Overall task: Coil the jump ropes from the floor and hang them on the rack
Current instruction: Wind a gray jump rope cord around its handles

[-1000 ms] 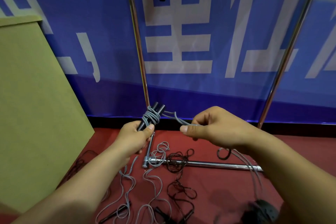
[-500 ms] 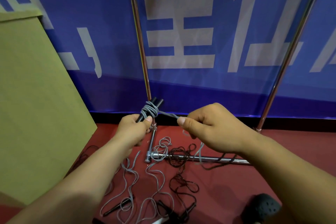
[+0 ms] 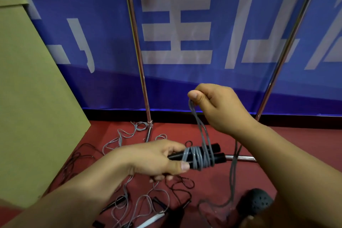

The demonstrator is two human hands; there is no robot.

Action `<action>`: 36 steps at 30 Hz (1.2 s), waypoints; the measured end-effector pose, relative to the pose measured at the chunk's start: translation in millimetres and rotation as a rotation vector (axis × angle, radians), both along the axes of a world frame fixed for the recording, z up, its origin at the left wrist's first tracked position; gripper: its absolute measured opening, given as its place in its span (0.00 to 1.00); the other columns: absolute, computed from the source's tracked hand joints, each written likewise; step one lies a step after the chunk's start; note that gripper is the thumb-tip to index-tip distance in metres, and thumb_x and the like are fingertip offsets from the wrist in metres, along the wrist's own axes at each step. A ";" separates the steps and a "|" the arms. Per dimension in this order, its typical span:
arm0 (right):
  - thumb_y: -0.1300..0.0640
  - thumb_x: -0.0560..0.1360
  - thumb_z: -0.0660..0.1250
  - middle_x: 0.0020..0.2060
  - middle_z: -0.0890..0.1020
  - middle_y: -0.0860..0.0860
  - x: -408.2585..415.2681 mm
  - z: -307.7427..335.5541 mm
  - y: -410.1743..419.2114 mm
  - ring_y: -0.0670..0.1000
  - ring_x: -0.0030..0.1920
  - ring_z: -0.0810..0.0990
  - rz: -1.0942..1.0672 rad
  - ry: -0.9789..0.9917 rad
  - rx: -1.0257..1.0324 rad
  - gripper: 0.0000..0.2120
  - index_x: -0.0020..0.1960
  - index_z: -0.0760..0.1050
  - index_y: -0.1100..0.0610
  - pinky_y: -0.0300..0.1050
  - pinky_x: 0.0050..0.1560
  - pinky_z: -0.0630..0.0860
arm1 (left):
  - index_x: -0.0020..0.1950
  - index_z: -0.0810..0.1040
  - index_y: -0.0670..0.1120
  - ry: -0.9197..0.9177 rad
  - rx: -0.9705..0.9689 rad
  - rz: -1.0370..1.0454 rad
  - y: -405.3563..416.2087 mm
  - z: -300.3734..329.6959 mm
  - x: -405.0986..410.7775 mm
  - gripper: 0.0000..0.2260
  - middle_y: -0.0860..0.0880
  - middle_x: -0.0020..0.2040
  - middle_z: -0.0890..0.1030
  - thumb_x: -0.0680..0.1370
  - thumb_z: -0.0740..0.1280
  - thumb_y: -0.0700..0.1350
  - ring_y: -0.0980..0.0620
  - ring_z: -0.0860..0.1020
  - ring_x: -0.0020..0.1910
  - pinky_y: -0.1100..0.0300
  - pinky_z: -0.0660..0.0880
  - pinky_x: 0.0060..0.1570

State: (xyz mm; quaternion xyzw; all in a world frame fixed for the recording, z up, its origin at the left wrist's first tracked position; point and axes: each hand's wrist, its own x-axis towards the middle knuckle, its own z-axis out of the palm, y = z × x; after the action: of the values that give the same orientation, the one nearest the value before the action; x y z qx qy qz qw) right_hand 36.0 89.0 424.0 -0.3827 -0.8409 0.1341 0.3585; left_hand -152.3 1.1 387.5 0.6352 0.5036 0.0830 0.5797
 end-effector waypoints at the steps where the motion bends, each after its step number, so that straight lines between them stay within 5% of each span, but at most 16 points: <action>1: 0.38 0.80 0.54 0.34 0.80 0.50 0.6 -2.1 3.6 0.51 0.37 0.77 0.004 -0.046 -0.031 0.23 0.42 0.77 0.53 0.50 0.39 0.74 | 0.64 0.75 0.46 -0.036 -0.016 -0.040 -2.5 2.1 2.8 0.12 0.50 0.33 0.73 0.82 0.66 0.48 0.57 0.67 0.25 0.64 0.66 0.25; 6: 0.44 0.81 0.57 0.26 0.67 0.48 0.2 -11.5 14.3 0.46 0.29 0.65 0.057 -0.148 -0.180 0.21 0.33 0.65 0.53 0.42 0.32 0.63 | 0.62 0.75 0.46 -0.249 0.028 -0.122 -8.8 13.5 13.3 0.12 0.48 0.34 0.71 0.80 0.66 0.47 0.54 0.68 0.28 0.65 0.67 0.25; 11: 0.43 0.81 0.59 0.27 0.67 0.46 -9.4 -8.2 13.9 0.42 0.28 0.64 0.131 -0.035 -0.345 0.22 0.32 0.68 0.54 0.37 0.31 0.63 | 0.63 0.72 0.41 -0.470 0.116 -0.054 -7.8 18.7 19.0 0.12 0.49 0.33 0.72 0.81 0.63 0.44 0.57 0.66 0.24 0.67 0.64 0.25; 14: 0.49 0.80 0.64 0.36 0.80 0.49 -9.5 -21.9 13.0 0.45 0.41 0.78 0.121 -0.020 -0.438 0.14 0.43 0.75 0.59 0.41 0.46 0.74 | 0.61 0.75 0.49 -0.524 0.227 0.100 -3.9 18.8 22.6 0.11 0.49 0.32 0.73 0.79 0.65 0.47 0.56 0.66 0.24 0.66 0.63 0.24; 15: 0.48 0.78 0.65 0.35 0.83 0.51 -12.7 -11.2 2.6 0.44 0.43 0.81 -0.058 0.000 -0.405 0.15 0.46 0.73 0.61 0.38 0.48 0.75 | 0.60 0.76 0.49 -0.538 0.270 0.174 -1.8 18.7 23.4 0.10 0.49 0.32 0.73 0.79 0.66 0.48 0.56 0.66 0.23 0.65 0.62 0.23; 17: 0.54 0.79 0.60 0.27 0.81 0.54 -17.9 -13.4 3.2 0.47 0.36 0.80 0.035 -0.139 -0.194 0.15 0.40 0.70 0.64 0.39 0.37 0.75 | 0.60 0.75 0.43 -0.559 0.338 0.359 4.2 19.3 23.3 0.11 0.49 0.32 0.73 0.81 0.66 0.46 0.56 0.65 0.22 0.66 0.61 0.23; 19: 0.58 0.81 0.56 0.38 0.83 0.61 -34.4 -8.7 -6.0 0.58 0.43 0.81 0.152 -0.159 -0.329 0.16 0.44 0.77 0.67 0.45 0.40 0.73 | 0.58 0.73 0.38 -0.546 0.363 0.525 8.5 21.1 22.0 0.10 0.48 0.31 0.72 0.82 0.64 0.44 0.56 0.64 0.22 0.66 0.60 0.23; 22: 0.47 0.83 0.54 0.42 0.82 0.52 -29.8 -20.3 -3.9 0.52 0.44 0.79 0.039 -0.338 -0.496 0.22 0.46 0.81 0.58 0.40 0.40 0.66 | 0.52 0.74 0.39 -0.508 0.340 0.652 11.1 24.6 16.9 0.09 0.48 0.31 0.72 0.83 0.62 0.45 0.57 0.64 0.22 0.66 0.60 0.22; 25: 0.41 0.82 0.53 0.33 0.79 0.46 -28.9 -16.9 -6.9 0.44 0.35 0.76 0.020 -0.348 -0.512 0.25 0.38 0.78 0.54 0.36 0.35 0.68 | 0.49 0.75 0.39 -0.433 0.355 0.715 14.5 23.4 6.6 0.11 0.48 0.30 0.73 0.83 0.62 0.46 0.56 0.65 0.22 0.65 0.61 0.21; 30: 0.43 0.82 0.56 0.44 0.83 0.53 -29.1 -17.6 -16.0 0.55 0.48 0.80 0.086 -0.447 -0.478 0.22 0.44 0.79 0.57 0.49 0.53 0.76 | 0.43 0.75 0.43 -0.075 0.480 0.822 27.1 7.6 -19.9 0.13 0.49 0.30 0.78 0.82 0.64 0.51 0.53 0.70 0.23 0.61 0.67 0.27; 33: 0.47 0.82 0.58 0.38 0.78 0.49 -32.5 -17.6 -23.4 0.51 0.40 0.76 0.141 -0.505 -0.410 0.17 0.38 0.72 0.53 0.45 0.40 0.71 | 0.42 0.77 0.48 0.277 0.637 0.793 32.8 -1.0 -32.7 0.13 0.52 0.32 0.82 0.80 0.65 0.55 0.55 0.76 0.29 0.59 0.70 0.34; 36: 0.48 0.81 0.60 0.33 0.73 0.47 -34.4 -14.2 -27.7 0.47 0.33 0.71 0.160 -0.518 -0.359 0.17 0.35 0.68 0.52 0.43 0.34 0.64 | 0.47 0.77 0.49 0.423 0.709 0.743 36.1 -7.6 -36.3 0.12 0.50 0.37 0.82 0.79 0.66 0.57 0.52 0.79 0.36 0.57 0.71 0.36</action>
State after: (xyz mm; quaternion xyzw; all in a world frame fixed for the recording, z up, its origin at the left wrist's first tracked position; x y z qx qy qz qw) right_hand 1.6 61.3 409.7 -0.3939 -0.8945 0.2062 0.0478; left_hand -188.6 37.2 379.9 0.5740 0.7403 0.3169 0.1483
